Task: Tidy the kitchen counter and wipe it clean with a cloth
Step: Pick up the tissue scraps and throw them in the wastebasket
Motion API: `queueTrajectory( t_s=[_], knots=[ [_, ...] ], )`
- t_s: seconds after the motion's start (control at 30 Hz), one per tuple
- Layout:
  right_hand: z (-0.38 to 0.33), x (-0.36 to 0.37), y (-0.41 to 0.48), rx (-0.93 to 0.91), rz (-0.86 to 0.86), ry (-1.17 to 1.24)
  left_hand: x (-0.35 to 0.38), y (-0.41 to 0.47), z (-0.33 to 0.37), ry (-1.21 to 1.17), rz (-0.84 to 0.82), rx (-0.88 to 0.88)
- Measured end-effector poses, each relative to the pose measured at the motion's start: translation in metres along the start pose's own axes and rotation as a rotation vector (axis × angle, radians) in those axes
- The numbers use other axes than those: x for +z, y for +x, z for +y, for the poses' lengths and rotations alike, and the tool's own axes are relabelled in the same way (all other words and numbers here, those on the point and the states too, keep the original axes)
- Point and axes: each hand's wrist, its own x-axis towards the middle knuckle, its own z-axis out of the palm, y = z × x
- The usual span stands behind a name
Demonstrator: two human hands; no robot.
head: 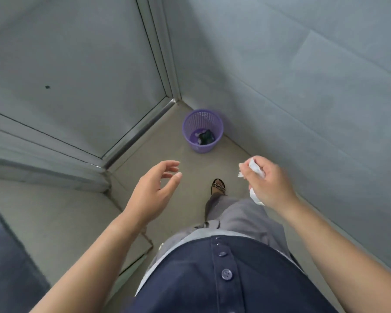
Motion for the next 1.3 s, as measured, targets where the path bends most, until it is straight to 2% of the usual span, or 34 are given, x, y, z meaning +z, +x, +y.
queueTrajectory(
  t_s=[0.2,0.37,0.57,0.87,0.97,1.07,1.17,1.23,1.3],
  knots=[
    [-0.032,-0.021,0.15,0.014,-0.128,-0.004,0.002,0.135,0.036,0.013,-0.022,-0.045],
    [-0.018,0.004,0.248,0.078,-0.192,0.04,0.006,0.239,0.006,0.107,-0.115,-0.125],
    [0.057,0.077,0.362,0.112,-0.159,-0.009,0.049,0.382,-0.104,0.234,-0.13,-0.269],
    [0.247,0.245,0.527,0.036,-0.182,-0.153,0.181,0.544,-0.332,0.233,-0.056,-0.441],
    [0.304,0.292,0.566,0.038,-0.166,-0.193,0.218,0.57,-0.384,0.165,-0.031,-0.399],
    [0.344,0.33,0.596,0.044,-0.232,-0.253,0.238,0.581,-0.409,0.063,0.012,-0.212],
    [0.369,0.346,0.614,0.061,-0.335,-0.44,0.246,0.585,-0.41,0.012,0.1,-0.056],
    [0.371,0.342,0.615,0.113,-0.371,-0.498,0.245,0.587,-0.409,0.017,0.11,-0.071],
    [0.36,0.33,0.606,0.127,-0.396,-0.538,0.24,0.589,-0.408,0.084,0.054,-0.177]
  ],
)
